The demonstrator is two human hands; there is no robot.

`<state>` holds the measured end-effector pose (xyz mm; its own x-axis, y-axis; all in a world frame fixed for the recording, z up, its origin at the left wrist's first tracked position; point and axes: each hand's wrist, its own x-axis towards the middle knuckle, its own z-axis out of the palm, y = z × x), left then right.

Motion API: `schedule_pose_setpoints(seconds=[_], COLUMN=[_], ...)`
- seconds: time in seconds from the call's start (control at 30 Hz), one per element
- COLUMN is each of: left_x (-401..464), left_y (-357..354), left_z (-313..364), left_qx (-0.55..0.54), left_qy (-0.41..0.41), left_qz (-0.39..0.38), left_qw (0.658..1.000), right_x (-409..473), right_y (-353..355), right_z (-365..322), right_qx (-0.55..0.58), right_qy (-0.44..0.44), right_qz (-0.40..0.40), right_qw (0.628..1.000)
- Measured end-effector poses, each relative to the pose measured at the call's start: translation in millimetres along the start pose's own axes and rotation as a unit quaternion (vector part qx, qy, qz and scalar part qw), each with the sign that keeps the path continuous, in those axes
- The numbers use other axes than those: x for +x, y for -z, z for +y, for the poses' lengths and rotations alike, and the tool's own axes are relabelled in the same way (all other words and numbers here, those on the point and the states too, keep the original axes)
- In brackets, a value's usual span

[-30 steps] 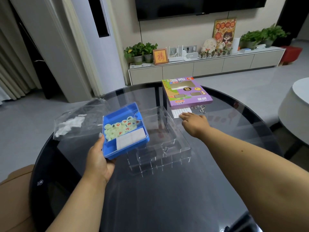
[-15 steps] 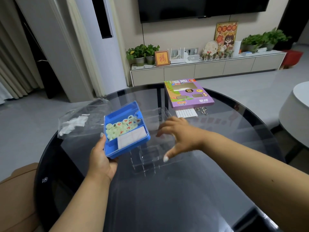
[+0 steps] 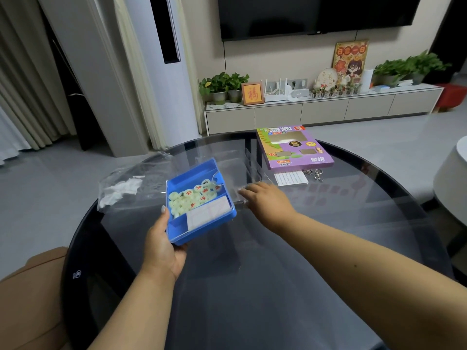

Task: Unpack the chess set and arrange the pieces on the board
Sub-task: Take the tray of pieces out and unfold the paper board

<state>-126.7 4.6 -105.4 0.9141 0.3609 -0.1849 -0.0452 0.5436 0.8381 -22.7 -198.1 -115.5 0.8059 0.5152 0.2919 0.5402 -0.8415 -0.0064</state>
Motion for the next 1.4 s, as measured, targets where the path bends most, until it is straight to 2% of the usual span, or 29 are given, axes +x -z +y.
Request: schedule_pose_setpoints(seconds=[0.13,0.27,0.43,0.6,0.7,0.9,1.1,1.23,1.4], left_x=[2,5,9,9,10,12,14,13,12], left_y=[-1,-1,-1,0,0,1,0,-2,-3], left_z=[-1,-2,-3,-4,-4,-6,-7,-7,-7], left_qx=[0.005,0.012,0.022,0.025,0.026,0.041,0.052,0.058,0.068], left_qy=[0.002,-0.001,-0.004,-0.003,-0.003,-0.006,-0.011,-0.016,-0.019], left_qz=[0.003,0.002,-0.003,-0.007,-0.005,-0.010,-0.009,-0.007,-0.007], left_qw=[1.000,1.000,1.000,1.000,1.000,0.999,0.999,0.998,0.997], right_x=[19,29,29,49,63,82,89,83,57], right_y=[-1,-1,-6,-9,-7,-4,-3,4,23], right_z=[2,-2,2,9,12,18,25,25,-1], right_qx=[-0.034,-0.037,0.017,-0.036,-0.031,0.002,0.038,0.118,0.308], right_qy=[-0.029,-0.013,-0.024,-0.054,-0.079,-0.125,-0.141,-0.159,-0.176], right_qz=[-0.001,0.014,-0.031,-0.107,-0.146,-0.186,-0.194,-0.127,0.076], right_qw=[0.999,0.999,0.999,0.992,0.986,0.975,0.970,0.972,0.932])
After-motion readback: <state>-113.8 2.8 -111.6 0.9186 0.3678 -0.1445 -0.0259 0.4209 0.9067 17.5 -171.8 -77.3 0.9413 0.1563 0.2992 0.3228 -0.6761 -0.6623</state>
